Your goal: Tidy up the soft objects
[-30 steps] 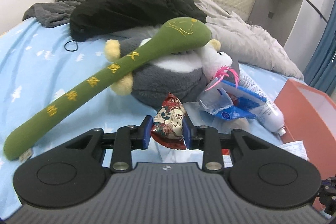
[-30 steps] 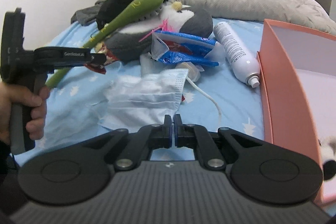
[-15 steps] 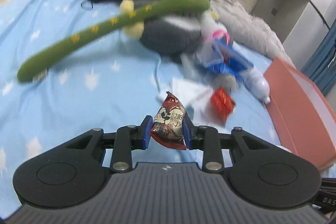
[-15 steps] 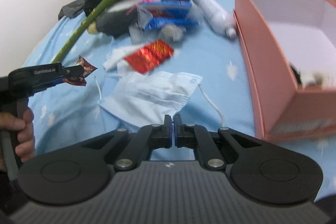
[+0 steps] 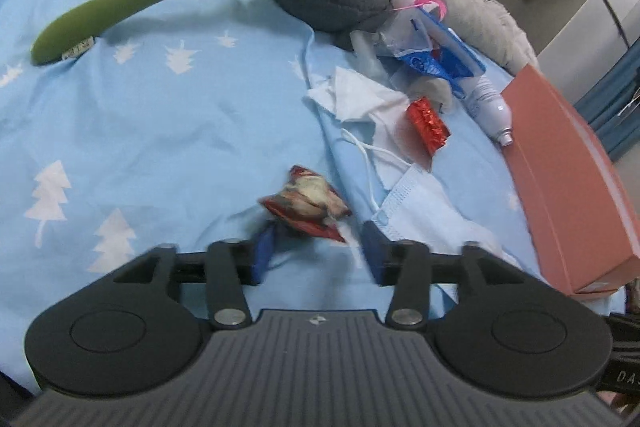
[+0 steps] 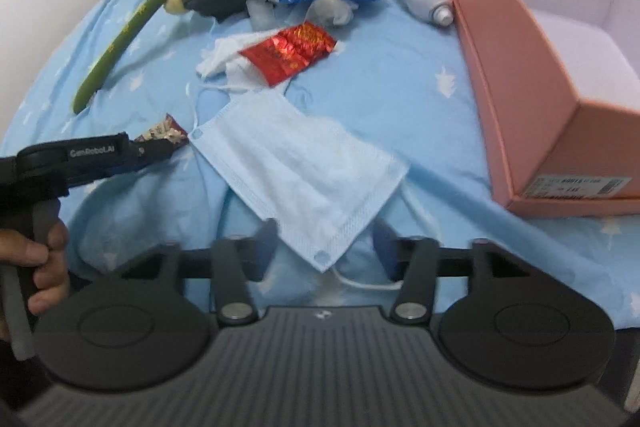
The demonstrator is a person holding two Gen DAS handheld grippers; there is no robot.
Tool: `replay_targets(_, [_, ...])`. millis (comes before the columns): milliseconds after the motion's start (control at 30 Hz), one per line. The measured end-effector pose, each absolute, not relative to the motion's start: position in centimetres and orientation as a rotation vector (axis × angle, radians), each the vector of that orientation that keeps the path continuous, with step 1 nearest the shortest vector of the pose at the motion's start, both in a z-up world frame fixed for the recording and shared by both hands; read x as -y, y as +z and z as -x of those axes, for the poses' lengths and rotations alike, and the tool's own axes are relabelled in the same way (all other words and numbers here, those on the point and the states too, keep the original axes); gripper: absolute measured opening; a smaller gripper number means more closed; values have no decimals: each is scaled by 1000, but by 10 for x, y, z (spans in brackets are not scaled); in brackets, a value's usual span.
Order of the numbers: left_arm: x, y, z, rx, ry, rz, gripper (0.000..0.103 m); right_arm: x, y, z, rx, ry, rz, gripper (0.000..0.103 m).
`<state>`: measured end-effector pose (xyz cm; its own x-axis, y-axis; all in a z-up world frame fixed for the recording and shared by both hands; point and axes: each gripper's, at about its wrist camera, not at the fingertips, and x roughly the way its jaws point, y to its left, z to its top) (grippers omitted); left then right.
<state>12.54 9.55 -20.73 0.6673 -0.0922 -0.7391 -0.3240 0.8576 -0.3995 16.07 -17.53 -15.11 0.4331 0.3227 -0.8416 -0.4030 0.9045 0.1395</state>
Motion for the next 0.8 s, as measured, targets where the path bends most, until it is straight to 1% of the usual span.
replay_targets(133, [-96,-205,-123,-826,149,525,66,168,-141,-165,-972,449,153,59])
replay_targets(300, [-96,-204,-126,-850,144,491,66,146,-139,-181,-888,514,241,59])
replay_targets(500, [-94,-199,-124,-833,163,430,66,119,-165,-199,-919,608,282,59])
replay_targets(667, [-94,-196,-124,-827,153,388,66,105,-183,-194,-926,641,392,57])
replay_targets(700, [-93,-195,-124,-821,149,375,66,106,-185,-193,-936,644,391,52])
replay_targets(733, [-93,-193,-124,-813,135,358,66,107,-186,-193,-940,650,379,51])
replay_targets(800, [-91,-189,-124,-788,116,319,66,110,-188,-191,-959,657,350,37])
